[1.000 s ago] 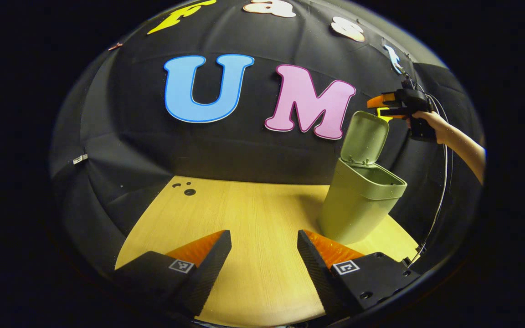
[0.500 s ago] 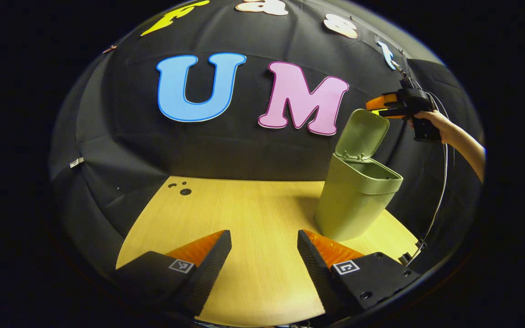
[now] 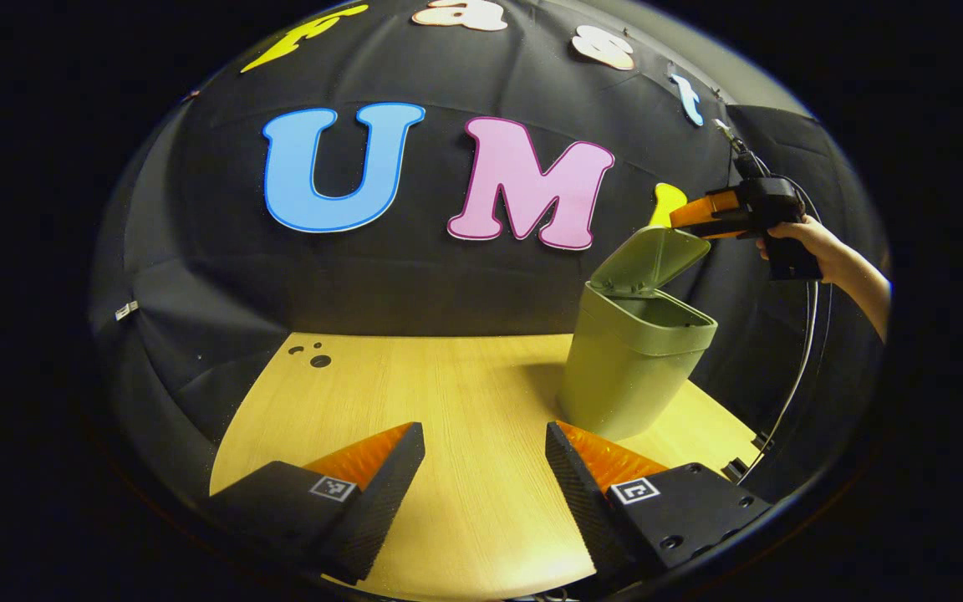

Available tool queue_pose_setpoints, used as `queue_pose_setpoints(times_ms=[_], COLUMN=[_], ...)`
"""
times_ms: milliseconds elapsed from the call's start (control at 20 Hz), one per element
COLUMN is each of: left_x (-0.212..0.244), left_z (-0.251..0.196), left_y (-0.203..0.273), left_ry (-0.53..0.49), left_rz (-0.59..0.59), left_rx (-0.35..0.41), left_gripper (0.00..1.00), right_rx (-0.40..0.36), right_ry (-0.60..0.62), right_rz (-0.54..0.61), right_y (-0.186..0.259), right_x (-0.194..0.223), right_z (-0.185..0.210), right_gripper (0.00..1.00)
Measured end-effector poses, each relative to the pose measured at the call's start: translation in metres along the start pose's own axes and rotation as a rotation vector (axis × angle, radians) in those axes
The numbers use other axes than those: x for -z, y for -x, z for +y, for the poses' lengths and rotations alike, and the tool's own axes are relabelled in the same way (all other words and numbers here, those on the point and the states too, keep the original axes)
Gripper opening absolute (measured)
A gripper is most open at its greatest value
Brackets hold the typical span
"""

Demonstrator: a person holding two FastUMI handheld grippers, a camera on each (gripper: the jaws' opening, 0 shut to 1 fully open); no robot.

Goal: Press the lid of the desktop garbage bin to open it, pick up the crumpled paper on the desktop and throw it into the bin, then pick up the pop can on the desktop and drop it into the bin, and finally close the garbage bin lid.

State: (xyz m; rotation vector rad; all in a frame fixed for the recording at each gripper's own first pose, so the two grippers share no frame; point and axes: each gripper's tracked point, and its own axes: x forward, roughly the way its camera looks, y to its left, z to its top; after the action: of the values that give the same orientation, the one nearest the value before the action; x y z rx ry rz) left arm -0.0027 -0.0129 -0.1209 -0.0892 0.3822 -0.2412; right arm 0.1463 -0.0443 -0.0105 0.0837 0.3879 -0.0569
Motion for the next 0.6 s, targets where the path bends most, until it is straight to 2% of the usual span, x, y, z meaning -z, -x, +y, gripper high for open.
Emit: queue_pose_setpoints(times_ms=[600], left_x=[0.007], left_z=[0.000], left_y=[0.009], left_ry=[-0.014], left_rz=[0.005], left_rx=[0.020], left_gripper=[0.95], right_rx=[-0.002], right_ry=[0.016], right_rz=[0.200], right_y=[0.007], right_x=[0.089], right_z=[0.003], right_gripper=[0.95])
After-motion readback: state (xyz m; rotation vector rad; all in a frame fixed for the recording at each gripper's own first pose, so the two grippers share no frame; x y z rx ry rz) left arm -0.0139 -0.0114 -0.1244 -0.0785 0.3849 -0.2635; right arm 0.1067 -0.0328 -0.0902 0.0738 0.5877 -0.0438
